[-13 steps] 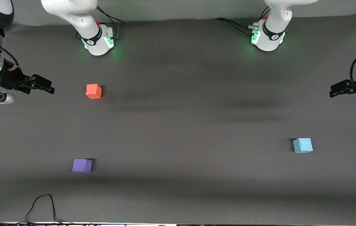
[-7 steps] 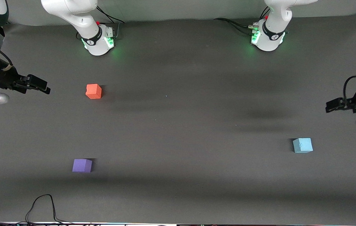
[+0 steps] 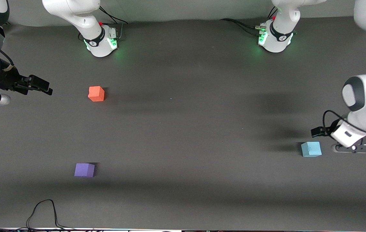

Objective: Place blue block between orange and purple blocks
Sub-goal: 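Lower the left gripper over the light blue block and close on it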

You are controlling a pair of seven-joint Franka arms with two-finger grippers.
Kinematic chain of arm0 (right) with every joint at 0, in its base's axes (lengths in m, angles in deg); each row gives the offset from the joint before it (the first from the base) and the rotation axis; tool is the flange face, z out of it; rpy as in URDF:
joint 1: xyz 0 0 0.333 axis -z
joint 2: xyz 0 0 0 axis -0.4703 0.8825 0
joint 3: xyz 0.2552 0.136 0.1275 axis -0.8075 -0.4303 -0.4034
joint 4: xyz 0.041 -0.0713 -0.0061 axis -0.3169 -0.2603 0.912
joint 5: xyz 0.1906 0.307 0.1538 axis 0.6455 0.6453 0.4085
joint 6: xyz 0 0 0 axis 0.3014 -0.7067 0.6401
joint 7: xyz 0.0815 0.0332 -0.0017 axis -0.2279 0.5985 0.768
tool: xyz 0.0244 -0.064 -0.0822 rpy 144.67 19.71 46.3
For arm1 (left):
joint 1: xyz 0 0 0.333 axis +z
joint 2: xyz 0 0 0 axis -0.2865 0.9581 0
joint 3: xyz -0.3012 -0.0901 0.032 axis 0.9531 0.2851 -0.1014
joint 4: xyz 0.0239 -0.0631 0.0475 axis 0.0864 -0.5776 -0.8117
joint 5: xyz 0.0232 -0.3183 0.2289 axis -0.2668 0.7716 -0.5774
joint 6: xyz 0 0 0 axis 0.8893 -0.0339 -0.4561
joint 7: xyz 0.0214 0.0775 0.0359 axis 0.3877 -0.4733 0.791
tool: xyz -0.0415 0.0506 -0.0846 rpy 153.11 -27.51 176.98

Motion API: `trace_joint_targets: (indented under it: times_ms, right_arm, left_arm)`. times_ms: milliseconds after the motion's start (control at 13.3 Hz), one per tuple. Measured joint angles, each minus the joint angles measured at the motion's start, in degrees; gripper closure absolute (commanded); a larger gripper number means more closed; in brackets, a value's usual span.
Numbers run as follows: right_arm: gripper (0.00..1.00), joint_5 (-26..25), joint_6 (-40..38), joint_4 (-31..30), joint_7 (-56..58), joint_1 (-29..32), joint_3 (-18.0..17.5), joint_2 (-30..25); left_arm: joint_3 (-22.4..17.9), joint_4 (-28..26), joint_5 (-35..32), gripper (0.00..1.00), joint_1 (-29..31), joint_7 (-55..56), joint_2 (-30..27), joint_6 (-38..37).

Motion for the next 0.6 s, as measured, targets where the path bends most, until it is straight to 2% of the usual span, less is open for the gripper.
trace_joint_targets:
  times_ms: [300,601]
  right_arm:
    - [0.0,0.0,0.02,0.0,0.0,0.0,0.0,0.0]
    - [0.0,0.0,0.04,-0.02,0.0,0.19,0.16,0.09]
  left_arm:
    - [-0.02,-0.02,0.0,0.0,0.14,-0.01,5.91,7.1]
    - [-0.04,0.16,0.0,0.0,1.65,-0.16,9.41,12.08]
